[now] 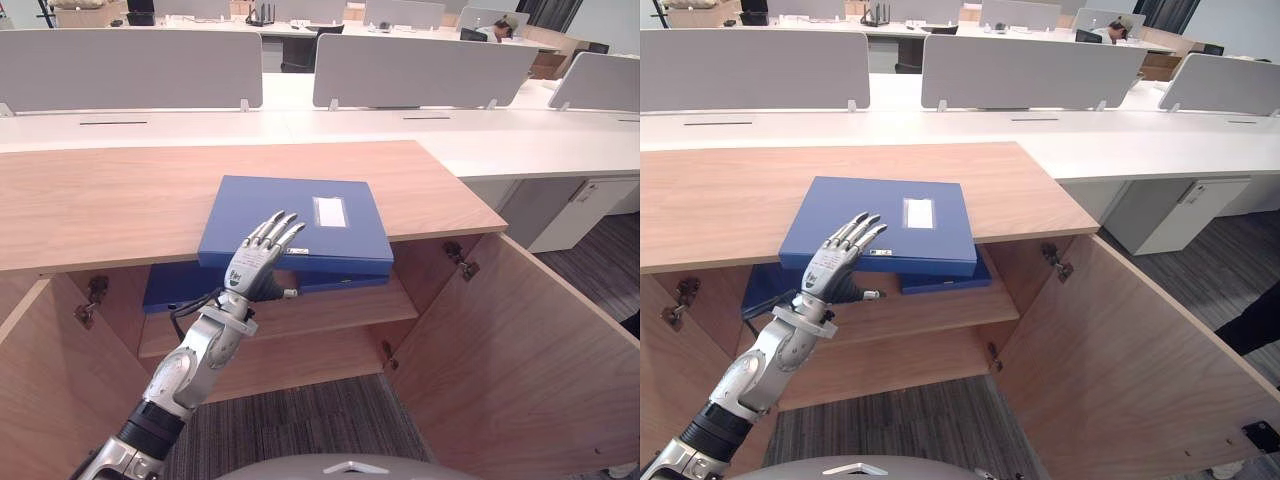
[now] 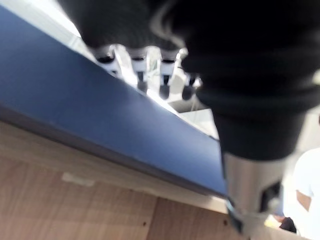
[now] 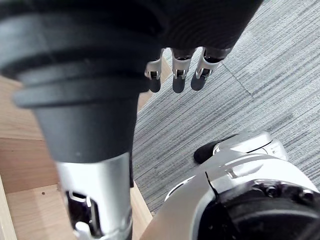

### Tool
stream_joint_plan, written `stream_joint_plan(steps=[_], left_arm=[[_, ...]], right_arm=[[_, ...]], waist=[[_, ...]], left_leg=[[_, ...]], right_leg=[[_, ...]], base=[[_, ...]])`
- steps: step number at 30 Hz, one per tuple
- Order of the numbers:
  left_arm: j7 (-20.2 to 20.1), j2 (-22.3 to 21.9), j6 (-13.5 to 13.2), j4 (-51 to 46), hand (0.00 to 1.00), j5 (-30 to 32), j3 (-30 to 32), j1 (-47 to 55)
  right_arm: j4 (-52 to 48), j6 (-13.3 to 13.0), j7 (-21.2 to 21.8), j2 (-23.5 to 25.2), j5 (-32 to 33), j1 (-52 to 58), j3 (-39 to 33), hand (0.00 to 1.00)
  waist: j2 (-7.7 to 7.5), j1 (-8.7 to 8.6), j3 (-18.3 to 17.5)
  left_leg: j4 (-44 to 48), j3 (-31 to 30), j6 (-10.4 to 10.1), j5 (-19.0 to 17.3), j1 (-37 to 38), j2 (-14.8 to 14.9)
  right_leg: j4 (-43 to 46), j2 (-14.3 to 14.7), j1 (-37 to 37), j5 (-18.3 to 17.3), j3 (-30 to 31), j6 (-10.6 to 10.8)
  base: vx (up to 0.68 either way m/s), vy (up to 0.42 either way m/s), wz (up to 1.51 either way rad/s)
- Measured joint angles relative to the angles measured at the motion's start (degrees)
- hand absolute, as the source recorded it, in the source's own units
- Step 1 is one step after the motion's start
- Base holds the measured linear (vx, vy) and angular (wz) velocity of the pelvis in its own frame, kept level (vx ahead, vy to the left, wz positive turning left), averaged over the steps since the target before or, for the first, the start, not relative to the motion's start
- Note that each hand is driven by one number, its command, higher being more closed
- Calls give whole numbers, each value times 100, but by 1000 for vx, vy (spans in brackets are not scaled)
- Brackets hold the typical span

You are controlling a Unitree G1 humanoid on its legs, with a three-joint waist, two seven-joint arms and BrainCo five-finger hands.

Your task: Walk over to the cabinet, pick up the folder, carry it to the office cabinet, place the folder inside the office cabinet, then close the office cabinet door

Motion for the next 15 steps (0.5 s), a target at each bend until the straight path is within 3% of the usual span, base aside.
stream_joint_plan(steps=[15], left_arm=[[9, 2, 59, 187, 0, 450, -4, -224]], right_arm=[[0, 15, 16, 37, 7, -3, -174, 0]], waist=[[-9, -46, 13]], left_leg=[[0, 0, -7, -12, -26, 0]], right_leg=[[0, 1, -12, 0, -5, 0]], base=[[0, 0, 0]])
